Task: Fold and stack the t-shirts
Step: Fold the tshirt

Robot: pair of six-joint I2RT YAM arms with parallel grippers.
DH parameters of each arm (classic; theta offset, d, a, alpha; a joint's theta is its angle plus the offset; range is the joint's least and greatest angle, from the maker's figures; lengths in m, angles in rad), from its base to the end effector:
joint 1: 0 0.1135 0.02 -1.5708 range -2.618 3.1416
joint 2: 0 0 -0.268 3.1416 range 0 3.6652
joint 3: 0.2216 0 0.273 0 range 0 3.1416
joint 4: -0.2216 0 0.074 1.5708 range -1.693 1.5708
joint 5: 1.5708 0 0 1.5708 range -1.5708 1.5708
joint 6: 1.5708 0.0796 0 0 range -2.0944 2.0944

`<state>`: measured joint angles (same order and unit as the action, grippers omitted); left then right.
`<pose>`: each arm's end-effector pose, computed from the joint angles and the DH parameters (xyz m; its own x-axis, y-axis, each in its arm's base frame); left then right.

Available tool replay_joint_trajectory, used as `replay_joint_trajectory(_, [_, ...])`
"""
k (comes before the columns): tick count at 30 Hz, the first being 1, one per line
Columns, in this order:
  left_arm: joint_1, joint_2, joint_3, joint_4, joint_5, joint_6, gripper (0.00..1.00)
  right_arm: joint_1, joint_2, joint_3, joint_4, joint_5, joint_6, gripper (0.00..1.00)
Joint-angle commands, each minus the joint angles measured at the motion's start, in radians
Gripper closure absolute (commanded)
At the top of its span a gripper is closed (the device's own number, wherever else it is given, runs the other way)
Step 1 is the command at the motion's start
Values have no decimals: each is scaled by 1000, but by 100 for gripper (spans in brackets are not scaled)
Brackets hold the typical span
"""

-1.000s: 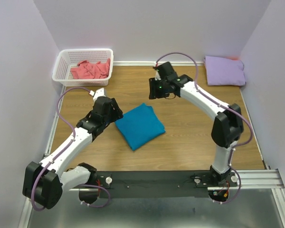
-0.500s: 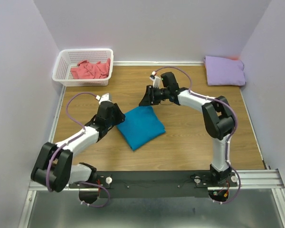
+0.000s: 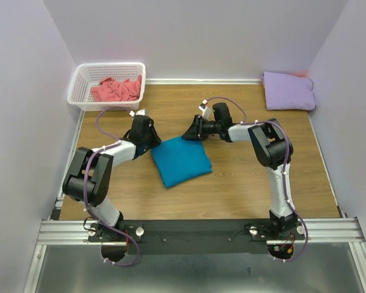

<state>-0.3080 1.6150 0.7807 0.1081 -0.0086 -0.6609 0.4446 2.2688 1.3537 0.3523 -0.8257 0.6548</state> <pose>0.3528 -0.1115 0.1222 -0.6819 -0.4272 -0.5938 -0.1539 0.8774 -0.4545 0.4356 0.2723 0.0760 -0.9014 0.0279 -0.4320 -0.3831 0.4132 0.8261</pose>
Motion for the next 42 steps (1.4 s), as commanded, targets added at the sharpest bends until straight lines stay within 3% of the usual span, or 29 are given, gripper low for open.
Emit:
replay_joint_trajectory(1, [6, 66, 118, -60, 47, 78, 62, -43, -67, -102, 16, 108, -14, 52])
replay_joint_trajectory(4, [6, 59, 175, -70, 41, 101, 55, -53, -156, -129, -4, 112, -30, 51])
replay_joint_trajectory(6, [6, 28, 180, -74, 44, 110, 45, -52, -207, -139, -47, 100, -37, 51])
replay_joint_trajectory(13, [-25, -313, -15, -82, 62, 52, 29, -15, -468, -323, 25, -25, 65, 50])
replay_joint_trajectory(17, [-25, -510, -95, -155, -14, 37, 23, 57, -503, -477, 157, -105, 155, 49])
replay_joint_trajectory(21, [-25, -670, -113, -254, -99, 61, 15, 75, -470, -608, 227, -104, 141, 48])
replay_joint_trajectory(28, [-23, -907, -135, -363, -217, 129, 13, 69, -321, -676, 243, -73, 36, 48])
replay_joint_trajectory(34, [-23, -1125, -167, -403, -298, 168, 13, 83, -465, -630, 176, -72, 58, 47])
replay_joint_trajectory(38, [-25, -1254, -187, -377, -327, 184, 12, 169, -517, -516, 142, -66, 113, 46])
replay_joint_trajectory(42, [-25, -1323, -212, -358, -343, 187, 12, 296, -428, -417, 226, 10, 192, 46])
